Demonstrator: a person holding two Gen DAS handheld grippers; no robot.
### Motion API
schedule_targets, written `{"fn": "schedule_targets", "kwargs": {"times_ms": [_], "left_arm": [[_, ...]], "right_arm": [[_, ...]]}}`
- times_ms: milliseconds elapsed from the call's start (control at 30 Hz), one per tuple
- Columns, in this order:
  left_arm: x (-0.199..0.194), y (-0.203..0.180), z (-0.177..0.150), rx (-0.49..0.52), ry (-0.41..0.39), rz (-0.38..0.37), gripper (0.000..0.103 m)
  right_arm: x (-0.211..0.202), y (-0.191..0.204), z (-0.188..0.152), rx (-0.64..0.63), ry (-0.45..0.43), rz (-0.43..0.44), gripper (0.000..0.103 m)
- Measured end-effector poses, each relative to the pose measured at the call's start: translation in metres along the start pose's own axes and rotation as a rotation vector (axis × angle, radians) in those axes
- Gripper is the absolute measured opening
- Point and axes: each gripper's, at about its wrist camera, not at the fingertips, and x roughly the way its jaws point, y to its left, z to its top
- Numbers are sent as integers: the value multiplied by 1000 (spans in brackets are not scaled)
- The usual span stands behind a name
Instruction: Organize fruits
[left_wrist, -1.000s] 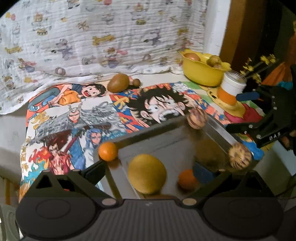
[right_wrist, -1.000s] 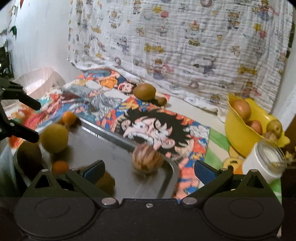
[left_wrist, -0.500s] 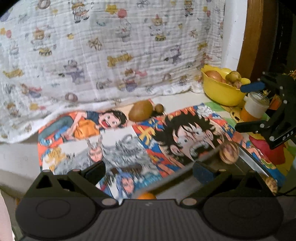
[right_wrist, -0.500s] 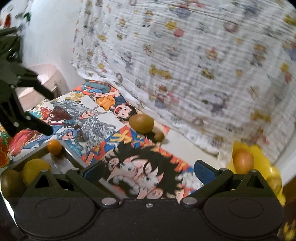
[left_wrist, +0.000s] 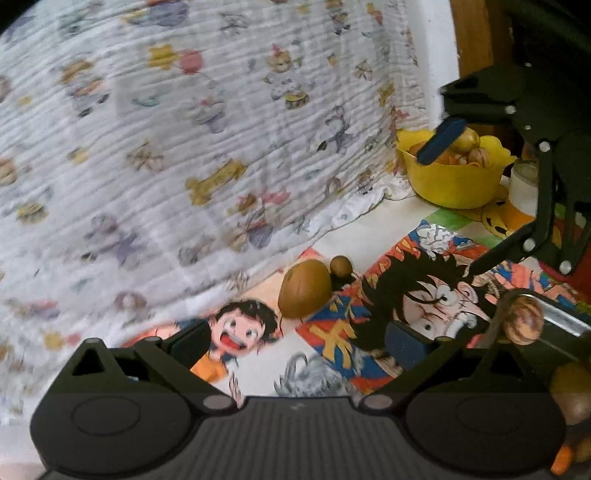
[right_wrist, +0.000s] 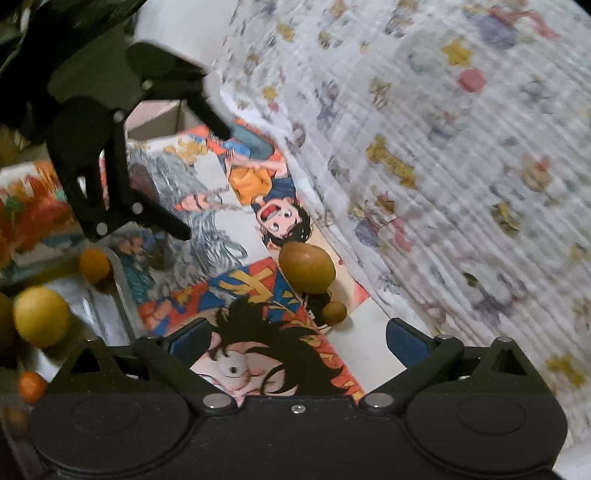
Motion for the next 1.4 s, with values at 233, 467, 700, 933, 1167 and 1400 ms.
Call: {"fn": "schedule_targets", "kwargs": {"times_ms": [233,467,700,933,1167,1400], "left_arm": [[51,3,5,128,-48,-73,102],[99,17,6,113,-44,-135,102],[122,22,5,136,-35,-172,91],[135,26,6,129,-9,-201,80],[146,26,8,118,36,-231,75],[157,29,12,100,72,-246,64]], "right_arm": [[57,-25,-8,51,98,52,80],[100,-41,-13,66,147,46,73],[129,-53,-10,62,200,45,62],[142,-62,-1,93,189,71,58],[152,-62,0,83,209,78,58],[159,-72,2,125,207,109,53]]}}
